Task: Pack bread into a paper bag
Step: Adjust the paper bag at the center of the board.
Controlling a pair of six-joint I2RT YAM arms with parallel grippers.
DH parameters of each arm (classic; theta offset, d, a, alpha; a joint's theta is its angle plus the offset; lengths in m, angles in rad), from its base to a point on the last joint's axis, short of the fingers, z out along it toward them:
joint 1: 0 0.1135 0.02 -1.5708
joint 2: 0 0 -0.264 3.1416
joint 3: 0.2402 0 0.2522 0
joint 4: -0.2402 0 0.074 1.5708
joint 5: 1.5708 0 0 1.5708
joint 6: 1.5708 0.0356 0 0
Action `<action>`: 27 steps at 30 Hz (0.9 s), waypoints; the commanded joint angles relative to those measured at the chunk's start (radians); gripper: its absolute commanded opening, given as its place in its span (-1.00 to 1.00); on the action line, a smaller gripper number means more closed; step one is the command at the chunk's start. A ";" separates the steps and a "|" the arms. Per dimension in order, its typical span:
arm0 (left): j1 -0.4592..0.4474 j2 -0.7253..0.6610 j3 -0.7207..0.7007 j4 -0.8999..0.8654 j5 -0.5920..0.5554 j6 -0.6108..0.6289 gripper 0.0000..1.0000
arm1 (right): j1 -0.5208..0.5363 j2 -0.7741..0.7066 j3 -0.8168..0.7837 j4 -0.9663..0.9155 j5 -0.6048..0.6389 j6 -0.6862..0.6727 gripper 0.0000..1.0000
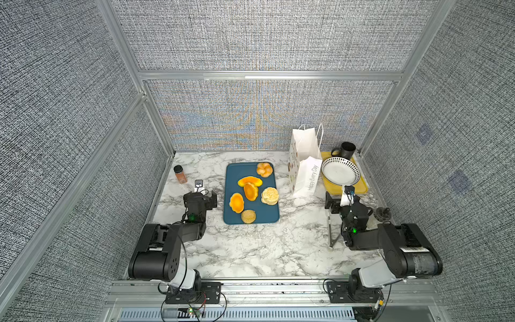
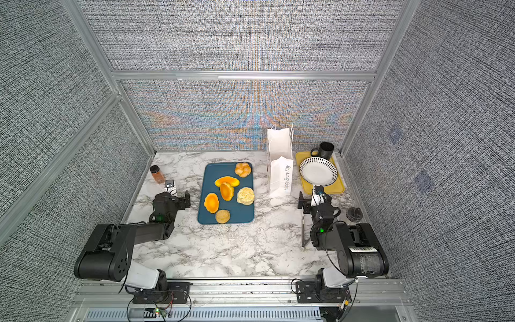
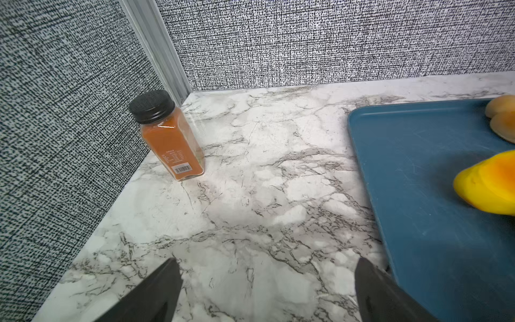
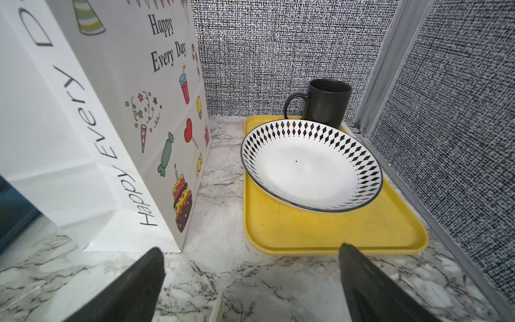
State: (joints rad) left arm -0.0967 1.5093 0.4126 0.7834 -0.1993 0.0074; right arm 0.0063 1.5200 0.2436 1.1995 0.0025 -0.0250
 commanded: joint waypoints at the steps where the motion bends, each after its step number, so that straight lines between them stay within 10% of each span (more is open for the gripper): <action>1: 0.001 -0.001 0.004 0.001 0.008 -0.004 0.98 | 0.000 -0.003 -0.007 0.019 0.002 0.002 0.99; 21: -0.001 -0.023 0.009 -0.002 0.006 0.003 0.98 | 0.013 -0.022 -0.001 0.002 -0.003 -0.017 0.98; 27: 0.000 -0.154 0.449 -0.817 -0.074 -0.091 0.98 | 0.096 -0.077 0.459 -0.849 0.128 -0.006 0.98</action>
State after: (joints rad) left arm -0.0975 1.3754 0.7361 0.3504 -0.2424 -0.0330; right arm 0.0834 1.4361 0.5274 0.8146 0.0475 -0.0593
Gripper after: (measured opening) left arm 0.991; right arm 0.992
